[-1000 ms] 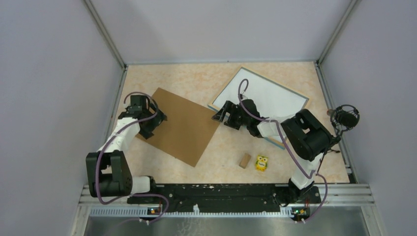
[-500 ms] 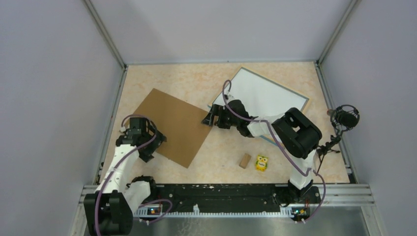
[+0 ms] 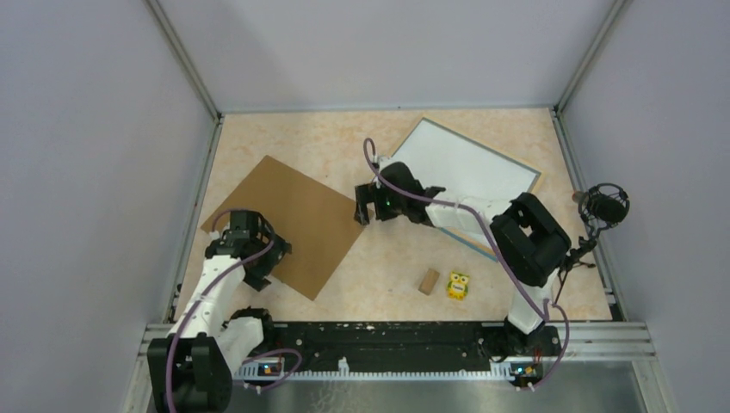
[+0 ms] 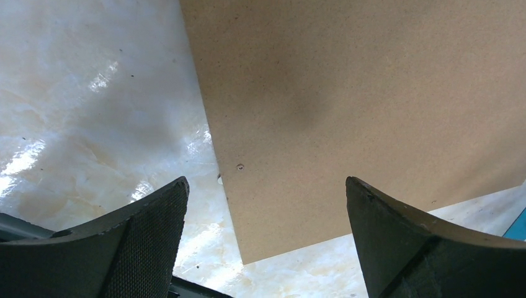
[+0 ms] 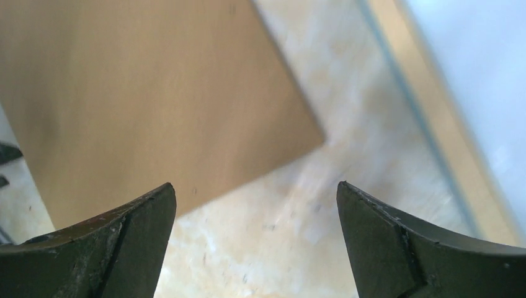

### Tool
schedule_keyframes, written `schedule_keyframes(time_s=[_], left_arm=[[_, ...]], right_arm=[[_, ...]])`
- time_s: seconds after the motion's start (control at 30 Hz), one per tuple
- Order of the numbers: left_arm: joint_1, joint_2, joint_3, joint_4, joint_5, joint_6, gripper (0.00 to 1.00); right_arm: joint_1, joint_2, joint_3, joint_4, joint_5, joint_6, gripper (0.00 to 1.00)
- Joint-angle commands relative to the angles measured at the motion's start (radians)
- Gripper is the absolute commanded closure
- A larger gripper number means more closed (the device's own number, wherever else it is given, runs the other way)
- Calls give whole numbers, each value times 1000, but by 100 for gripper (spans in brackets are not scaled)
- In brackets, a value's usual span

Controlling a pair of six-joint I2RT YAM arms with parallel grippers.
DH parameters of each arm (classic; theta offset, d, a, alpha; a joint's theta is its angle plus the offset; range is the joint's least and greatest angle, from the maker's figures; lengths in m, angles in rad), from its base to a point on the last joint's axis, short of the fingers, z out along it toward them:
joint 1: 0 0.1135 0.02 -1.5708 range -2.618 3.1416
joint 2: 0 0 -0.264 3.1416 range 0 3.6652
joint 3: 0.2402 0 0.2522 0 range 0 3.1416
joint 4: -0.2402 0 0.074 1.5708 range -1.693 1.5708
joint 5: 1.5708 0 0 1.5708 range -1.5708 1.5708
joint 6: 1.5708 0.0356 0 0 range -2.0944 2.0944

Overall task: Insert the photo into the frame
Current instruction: Pick up the photo frame item at the center of the board.

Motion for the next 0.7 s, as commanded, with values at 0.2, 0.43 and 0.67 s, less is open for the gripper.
schedule_keyframes(time_s=[0.2, 0.43, 0.67], left_arm=[[-2, 63, -41, 3, 53, -57, 2], [-3, 91, -56, 46, 103, -53, 2], [-2, 179, -76, 153, 199, -51, 2]], right_arm=[[-70, 269, 469, -345, -137, -229, 3], [-70, 378, 584, -386, -167, -224, 5], [-52, 387, 526, -352, -249, -149, 10]])
